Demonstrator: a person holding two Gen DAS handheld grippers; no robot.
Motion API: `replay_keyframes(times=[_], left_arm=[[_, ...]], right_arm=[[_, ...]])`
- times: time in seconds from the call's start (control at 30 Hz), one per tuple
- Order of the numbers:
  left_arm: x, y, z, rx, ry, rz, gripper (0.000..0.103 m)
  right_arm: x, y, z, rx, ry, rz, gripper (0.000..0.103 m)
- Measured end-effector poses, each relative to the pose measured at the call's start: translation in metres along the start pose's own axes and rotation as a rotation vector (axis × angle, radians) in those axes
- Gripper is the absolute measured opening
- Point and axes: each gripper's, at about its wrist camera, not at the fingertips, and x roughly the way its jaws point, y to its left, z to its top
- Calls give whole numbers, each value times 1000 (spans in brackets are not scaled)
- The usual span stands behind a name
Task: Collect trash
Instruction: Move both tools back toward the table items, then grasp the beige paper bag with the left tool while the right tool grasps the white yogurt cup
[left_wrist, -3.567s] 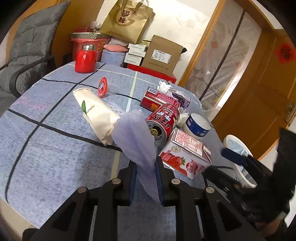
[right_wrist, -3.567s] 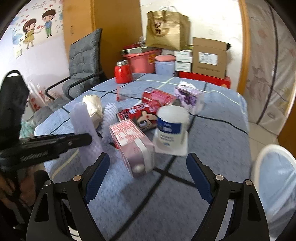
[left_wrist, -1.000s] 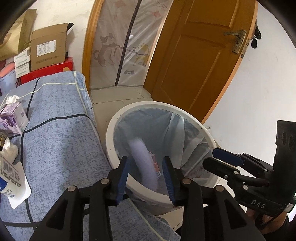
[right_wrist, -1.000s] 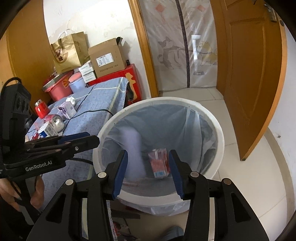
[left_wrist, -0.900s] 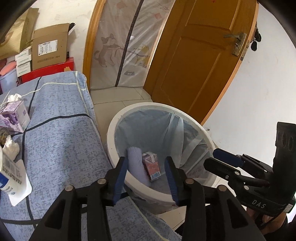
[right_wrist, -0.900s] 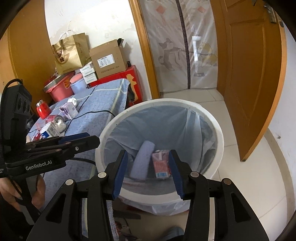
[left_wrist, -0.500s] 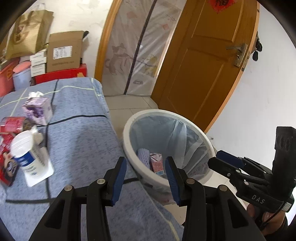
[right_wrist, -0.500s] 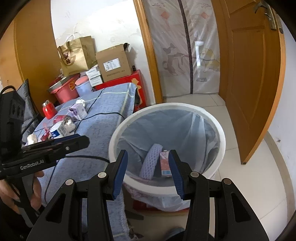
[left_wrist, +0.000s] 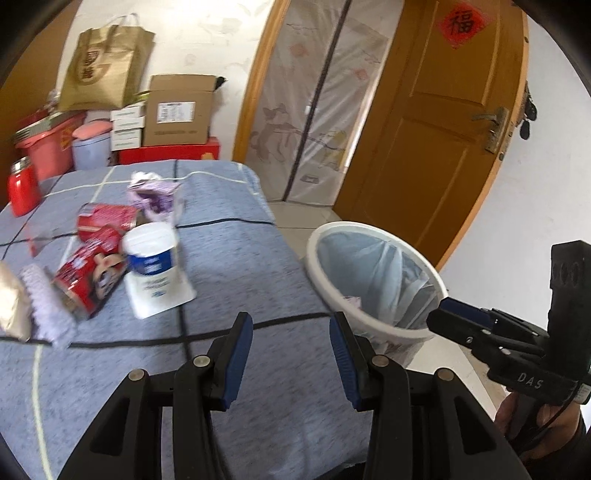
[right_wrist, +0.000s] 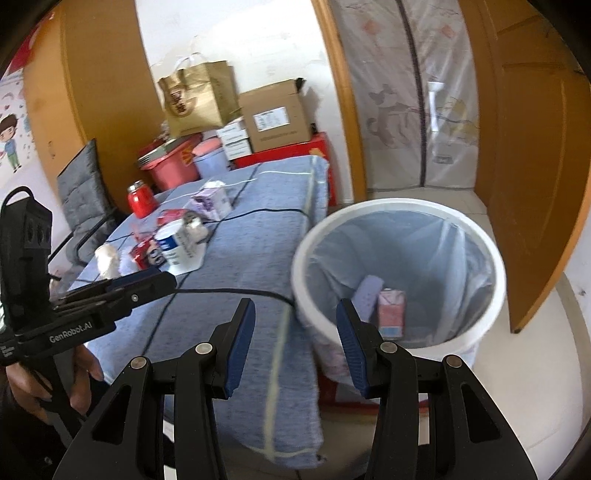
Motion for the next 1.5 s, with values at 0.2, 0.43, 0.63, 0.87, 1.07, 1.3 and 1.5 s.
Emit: replay_keyframes(times=[0.2,0.43,0.63,0.87,1.07,1.3,1.5], left_arm=[[-19,20,-10,-27,-20,73,43],[-37,49,-19,-81,-43,165,43],[-50,77,-23,-136,-55,223,43],[-64,116,-19,-211,-84,305,43],[-73,148,-13,-260,-110,353,44],[-73,181,-7,-329,-127,400,52],[-71,206,-4,-393,-143,450,60]], right_arm=[[8,25,-2,-46,11,43,48],[17,47,-5,-85,20,73,50],[33,66,1,-126,35,97,50],[57,94,14,-182,28,121,50],[77,115,25,-214,17,132,51],[108,134,40,-225,18,133,53],[134,146,52,-238,24,129,57]])
